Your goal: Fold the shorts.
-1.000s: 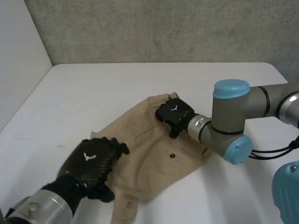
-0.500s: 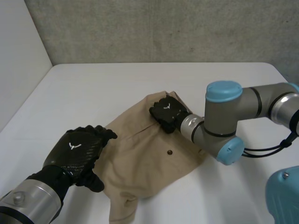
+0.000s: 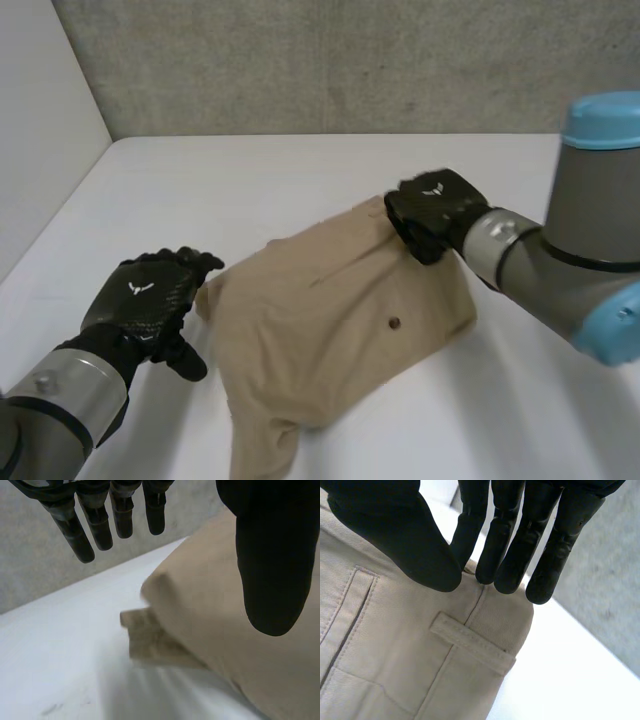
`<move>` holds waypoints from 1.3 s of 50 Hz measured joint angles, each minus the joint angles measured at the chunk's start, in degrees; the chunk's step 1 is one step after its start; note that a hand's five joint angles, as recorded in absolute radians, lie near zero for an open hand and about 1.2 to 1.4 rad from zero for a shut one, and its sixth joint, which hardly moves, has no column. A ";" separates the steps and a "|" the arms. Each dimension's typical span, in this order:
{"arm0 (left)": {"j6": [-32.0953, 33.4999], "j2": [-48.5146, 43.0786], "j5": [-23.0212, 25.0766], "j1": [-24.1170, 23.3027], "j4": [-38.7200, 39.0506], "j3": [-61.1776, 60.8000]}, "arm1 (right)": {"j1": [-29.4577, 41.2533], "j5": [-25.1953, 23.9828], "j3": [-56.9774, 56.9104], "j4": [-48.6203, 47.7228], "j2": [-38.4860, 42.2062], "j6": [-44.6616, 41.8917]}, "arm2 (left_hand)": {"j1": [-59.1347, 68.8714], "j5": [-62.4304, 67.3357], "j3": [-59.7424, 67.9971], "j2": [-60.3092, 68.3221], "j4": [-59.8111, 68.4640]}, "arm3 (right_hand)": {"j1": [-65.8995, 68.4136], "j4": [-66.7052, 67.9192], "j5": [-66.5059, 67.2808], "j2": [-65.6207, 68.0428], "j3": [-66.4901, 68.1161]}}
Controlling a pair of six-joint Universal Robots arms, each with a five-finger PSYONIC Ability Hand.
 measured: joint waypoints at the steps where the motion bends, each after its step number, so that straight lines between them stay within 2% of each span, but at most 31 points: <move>1: -0.01 -0.54 -0.41 0.14 0.04 0.00 | -0.38 0.24 1.38 0.36 -0.99 -0.25 | 0.00 0.00 0.00 0.00 0.00 | 0.00 0.00 0.04 0.00 0.01; 9: -0.11 -3.05 -3.19 0.66 -0.05 -0.39 | -3.19 0.74 11.45 -0.93 -8.16 -0.69 | 0.00 0.00 0.00 0.00 0.00 | 0.00 0.00 0.15 0.00 0.01; 18: -0.11 -5.53 -3.16 0.58 0.57 0.48 | -5.86 0.47 19.34 -4.34 -15.26 -0.56 | 0.00 0.17 0.00 0.11 0.09 | 0.00 0.00 0.15 0.00 0.01; 27: -1.10 -11.55 -1.64 -0.36 0.80 4.42 | -7.14 -0.05 21.95 -4.44 -18.60 -0.86 | 1.39 2.84 1.41 2.59 2.08 | 0.00 0.00 0.15 0.00 0.00; 32: -4.86 -17.41 1.70 -1.51 0.68 8.30 | -7.97 -0.30 22.88 -4.37 -19.59 -0.98 | 7.43 7.88 6.87 7.66 7.30 | 0.00 0.00 0.15 0.00 0.01; 34: -6.01 -19.39 2.52 -1.70 0.68 9.52 | -8.20 -0.30 22.95 -4.39 -19.62 -1.03 | 16.61 16.04 15.18 15.72 15.63 | 0.00 0.00 0.15 0.00 -0.01; 36: -6.59 -20.67 2.90 -1.77 0.68 10.33 | -8.51 -0.30 22.96 -4.44 -19.60 -1.12 | 19.26 18.38 17.59 18.14 18.09 | 0.00 0.00 0.15 0.00 0.01; 37: -7.09 -22.16 3.21 -1.81 0.70 11.32 | -8.86 -0.30 22.90 -4.50 -19.58 -1.24 | 26.78 25.76 25.25 25.86 25.70 | 0.00 0.00 0.15 0.00 0.01; 40: -7.52 -24.26 3.41 -1.65 0.80 12.99 | -9.40 -0.32 22.64 -4.58 -19.51 -1.48 | 33.36 32.60 33.24 33.88 32.74 | 0.00 0.00 0.15 0.00 0.01; 41: -7.55 -24.77 3.42 -1.56 0.87 13.52 | -9.63 -0.31 22.44 -4.62 -19.43 -1.64 | 45.71 44.48 44.18 44.86 44.82 | 0.00 0.00 0.15 0.00 0.01; 42: -7.55 -25.16 3.41 -1.46 0.95 14.02 | -9.75 -0.31 22.30 -4.65 -19.36 -1.74 | 49.66 48.88 48.47 49.68 49.22 | 0.00 0.00 0.15 0.00 0.01; 44: -7.42 -26.20 3.36 -1.10 1.21 15.59 | -10.09 -0.30 21.67 -4.78 -18.97 -2.21 | 50.12 51.10 52.35 53.35 53.31 | 0.00 0.00 0.15 0.00 0.01; 53: -5.34 -26.68 3.04 0.29 3.31 25.13 | -10.04 0.23 14.85 -5.82 -12.92 -4.65 | 50.12 51.10 52.95 53.84 53.66 | 0.00 0.00 0.15 0.00 0.00; 56: -0.41 -26.47 3.19 0.28 4.60 34.59 | -9.24 1.02 4.44 -10.32 -8.13 -3.56 | 50.12 51.10 53.04 53.93 53.66 | 0.02 0.11 0.15 0.00 -0.02; 58: 0.70 -26.42 3.22 0.24 5.06 36.33 | -8.99 1.16 2.85 -11.29 -7.65 -3.09 | 50.12 51.10 53.04 53.94 53.66 | 0.02 0.11 0.15 0.00 -0.02; 59: 4.18 -26.29 3.31 0.02 7.17 41.54 | -7.95 1.73 -2.94 -15.43 -6.22 -0.68 | 50.12 51.10 53.04 53.95 53.67 | 0.32 0.11 0.15 0.00 0.01; 61: 7.49 -25.99 3.35 -0.20 10.81 46.39 | -7.24 2.23 -6.69 -18.90 -5.61 1.45 | 50.12 51.10 53.13 53.99 53.69 | 0.32 0.11 0.15 0.00 0.01; 65: 10.29 -25.34 3.32 -0.37 16.08 50.49 | -6.18 3.22 -12.26 -25.66 -5.20 5.85 | 50.12 51.10 53.14 54.05 53.85 | 0.32 0.11 0.24 0.00 0.01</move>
